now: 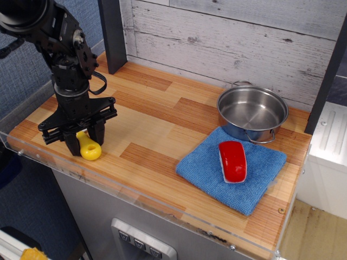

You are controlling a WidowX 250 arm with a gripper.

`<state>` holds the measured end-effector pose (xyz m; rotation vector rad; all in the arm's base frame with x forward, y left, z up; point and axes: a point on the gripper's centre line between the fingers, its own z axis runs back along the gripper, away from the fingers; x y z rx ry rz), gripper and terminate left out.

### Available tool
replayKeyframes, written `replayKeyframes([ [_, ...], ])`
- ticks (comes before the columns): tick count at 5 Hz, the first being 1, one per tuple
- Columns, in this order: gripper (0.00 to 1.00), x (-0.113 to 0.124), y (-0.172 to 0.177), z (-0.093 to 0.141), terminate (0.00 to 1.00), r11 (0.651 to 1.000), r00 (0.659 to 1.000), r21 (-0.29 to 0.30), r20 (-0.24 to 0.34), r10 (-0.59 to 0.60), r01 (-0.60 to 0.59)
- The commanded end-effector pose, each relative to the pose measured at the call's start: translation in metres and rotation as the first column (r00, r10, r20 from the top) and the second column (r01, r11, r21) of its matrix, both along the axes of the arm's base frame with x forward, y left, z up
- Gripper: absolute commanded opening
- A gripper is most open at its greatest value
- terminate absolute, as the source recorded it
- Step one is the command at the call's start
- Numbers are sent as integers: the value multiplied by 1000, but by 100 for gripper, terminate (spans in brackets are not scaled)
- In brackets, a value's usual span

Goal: Move the yellow knife to the near left corner.

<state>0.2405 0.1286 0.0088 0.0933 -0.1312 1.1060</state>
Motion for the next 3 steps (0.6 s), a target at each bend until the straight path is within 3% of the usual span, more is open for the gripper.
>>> replayKeyframes([
  [1,100,0,-2,6,0,1000,1000,-11,20,0,0],
  [3,100,5,-3,14,0,1000,999,-7,30,-17,17],
])
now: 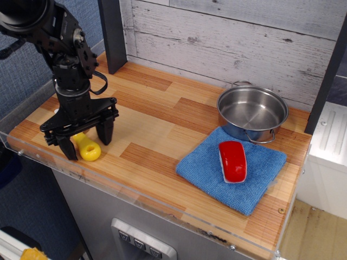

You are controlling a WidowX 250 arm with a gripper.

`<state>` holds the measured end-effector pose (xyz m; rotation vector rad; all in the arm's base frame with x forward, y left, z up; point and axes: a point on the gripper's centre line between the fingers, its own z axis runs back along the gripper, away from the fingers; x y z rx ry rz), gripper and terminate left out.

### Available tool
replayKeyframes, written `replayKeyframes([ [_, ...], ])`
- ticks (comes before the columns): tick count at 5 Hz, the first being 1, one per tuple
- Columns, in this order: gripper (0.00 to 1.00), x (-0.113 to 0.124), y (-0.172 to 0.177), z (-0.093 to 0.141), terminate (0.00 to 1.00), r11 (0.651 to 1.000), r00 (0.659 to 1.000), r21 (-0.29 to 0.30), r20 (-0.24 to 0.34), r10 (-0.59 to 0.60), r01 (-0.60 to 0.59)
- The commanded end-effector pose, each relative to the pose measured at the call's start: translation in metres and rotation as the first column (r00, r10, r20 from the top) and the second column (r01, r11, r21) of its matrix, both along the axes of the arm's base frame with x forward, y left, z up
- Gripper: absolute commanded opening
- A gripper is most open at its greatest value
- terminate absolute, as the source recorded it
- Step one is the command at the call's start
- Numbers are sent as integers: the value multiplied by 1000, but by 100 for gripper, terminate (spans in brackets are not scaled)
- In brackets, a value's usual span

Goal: Move the yellow knife to the near left corner.

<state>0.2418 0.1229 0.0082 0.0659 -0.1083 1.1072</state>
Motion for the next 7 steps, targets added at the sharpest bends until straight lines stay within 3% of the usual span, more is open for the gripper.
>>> replayKeyframes([
  [1,100,8,2,25,0,999,996,-3,78,-37,37],
  [4,100,13,-14,104,0,987,961,97,233,-148,128],
  [7,100,13,-14,104,0,987,961,97,233,-148,128],
])
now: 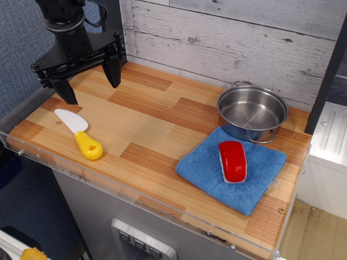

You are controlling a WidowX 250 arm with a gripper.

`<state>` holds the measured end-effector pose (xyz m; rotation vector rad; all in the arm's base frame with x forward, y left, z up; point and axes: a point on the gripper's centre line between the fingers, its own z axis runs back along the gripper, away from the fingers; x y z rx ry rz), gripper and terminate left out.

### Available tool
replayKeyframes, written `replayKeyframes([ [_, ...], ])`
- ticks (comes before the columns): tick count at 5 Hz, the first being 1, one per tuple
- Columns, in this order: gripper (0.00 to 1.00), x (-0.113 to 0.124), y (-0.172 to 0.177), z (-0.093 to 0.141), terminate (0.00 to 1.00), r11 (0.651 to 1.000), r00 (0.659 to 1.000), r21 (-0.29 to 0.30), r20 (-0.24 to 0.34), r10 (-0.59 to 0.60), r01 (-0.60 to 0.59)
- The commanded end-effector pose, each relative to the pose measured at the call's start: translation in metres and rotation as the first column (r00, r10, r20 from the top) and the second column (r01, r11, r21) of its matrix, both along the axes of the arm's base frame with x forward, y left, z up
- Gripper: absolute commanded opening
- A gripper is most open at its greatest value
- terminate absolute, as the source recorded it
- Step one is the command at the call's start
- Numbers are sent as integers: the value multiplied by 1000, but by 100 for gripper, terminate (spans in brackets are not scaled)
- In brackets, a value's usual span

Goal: Move the yellow knife to the near left corner.

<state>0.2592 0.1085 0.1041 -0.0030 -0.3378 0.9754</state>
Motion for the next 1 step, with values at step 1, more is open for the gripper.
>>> replayKeyframes([
  [1,100,-4,0,9,100,1000,1000,16,26,-6,6],
])
